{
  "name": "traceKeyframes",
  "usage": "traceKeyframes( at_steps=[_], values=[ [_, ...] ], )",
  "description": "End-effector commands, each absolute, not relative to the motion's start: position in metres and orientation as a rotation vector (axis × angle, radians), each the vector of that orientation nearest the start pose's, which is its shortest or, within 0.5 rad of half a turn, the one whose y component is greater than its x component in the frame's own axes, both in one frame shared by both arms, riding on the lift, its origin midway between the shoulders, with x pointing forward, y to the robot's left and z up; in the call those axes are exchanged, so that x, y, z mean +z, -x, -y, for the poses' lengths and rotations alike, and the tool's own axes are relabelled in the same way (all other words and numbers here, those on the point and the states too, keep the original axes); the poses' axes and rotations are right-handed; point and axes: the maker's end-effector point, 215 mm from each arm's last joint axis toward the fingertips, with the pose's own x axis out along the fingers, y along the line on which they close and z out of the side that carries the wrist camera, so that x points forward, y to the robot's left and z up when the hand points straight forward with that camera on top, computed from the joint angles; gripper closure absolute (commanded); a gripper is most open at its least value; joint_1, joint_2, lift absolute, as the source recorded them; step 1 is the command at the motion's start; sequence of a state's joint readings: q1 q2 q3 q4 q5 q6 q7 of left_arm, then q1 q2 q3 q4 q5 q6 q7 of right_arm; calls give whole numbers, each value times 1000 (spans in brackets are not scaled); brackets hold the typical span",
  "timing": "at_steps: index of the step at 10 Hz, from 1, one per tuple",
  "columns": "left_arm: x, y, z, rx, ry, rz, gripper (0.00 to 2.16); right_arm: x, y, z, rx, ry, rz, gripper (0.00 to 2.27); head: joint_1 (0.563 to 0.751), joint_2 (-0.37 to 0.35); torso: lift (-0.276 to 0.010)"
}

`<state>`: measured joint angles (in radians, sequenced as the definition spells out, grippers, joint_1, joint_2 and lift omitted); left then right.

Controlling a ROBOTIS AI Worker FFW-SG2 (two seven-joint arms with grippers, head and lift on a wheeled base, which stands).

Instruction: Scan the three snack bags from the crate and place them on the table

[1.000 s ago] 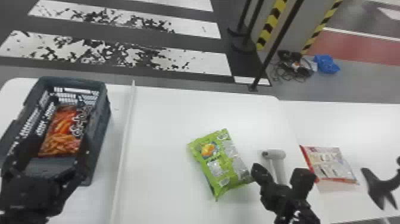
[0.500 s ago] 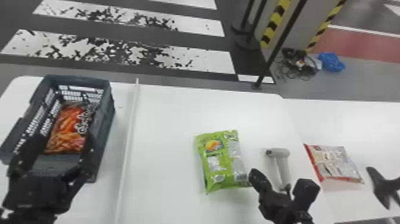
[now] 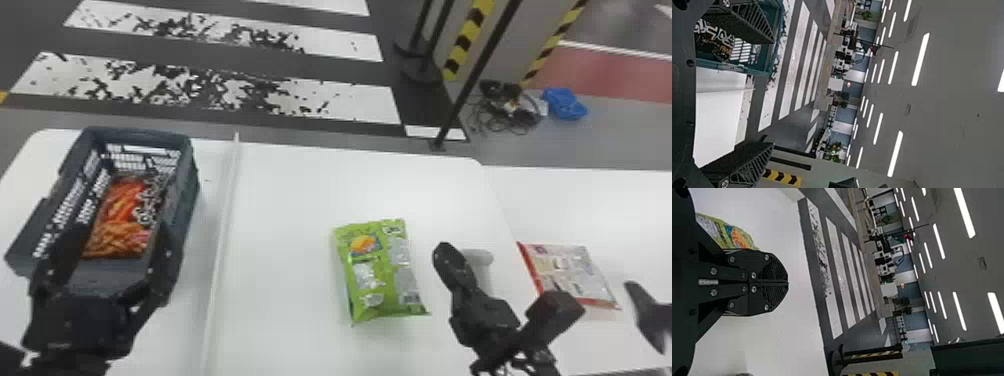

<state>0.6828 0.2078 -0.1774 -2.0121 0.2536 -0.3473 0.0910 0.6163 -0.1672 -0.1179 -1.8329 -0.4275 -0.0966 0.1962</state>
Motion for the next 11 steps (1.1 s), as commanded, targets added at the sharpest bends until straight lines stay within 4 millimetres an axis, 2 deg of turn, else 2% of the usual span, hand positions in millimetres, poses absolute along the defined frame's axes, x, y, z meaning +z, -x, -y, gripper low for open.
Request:
traceKeyframes(
  at_steps=[1, 2, 4, 7, 9, 11],
  values=[
    [-342, -371, -183, -111, 203, 46, 66, -447, -394, 266, 123, -247, -209, 2240, 695, -174, -37],
    [-342, -370, -183, -111, 201, 45, 66, -461, -400, 249, 149, -253, -229, 2236, 695, -152, -37],
    [-345, -370, -182, -112, 197, 39, 66, -492, -413, 236, 153, -259, -269, 2240, 695, -99, -37],
    [-349, -370, -182, -114, 191, 34, 66, -517, -431, 239, 139, -252, -278, 2236, 695, -78, -37],
    [-355, -370, -180, -118, 190, 25, 66, -531, -437, 236, 130, -263, -288, 2236, 695, -81, -37],
    [-358, -371, -179, -121, 188, 22, 66, -547, -439, 223, 132, -259, -318, 2236, 695, -75, -37]
  ],
)
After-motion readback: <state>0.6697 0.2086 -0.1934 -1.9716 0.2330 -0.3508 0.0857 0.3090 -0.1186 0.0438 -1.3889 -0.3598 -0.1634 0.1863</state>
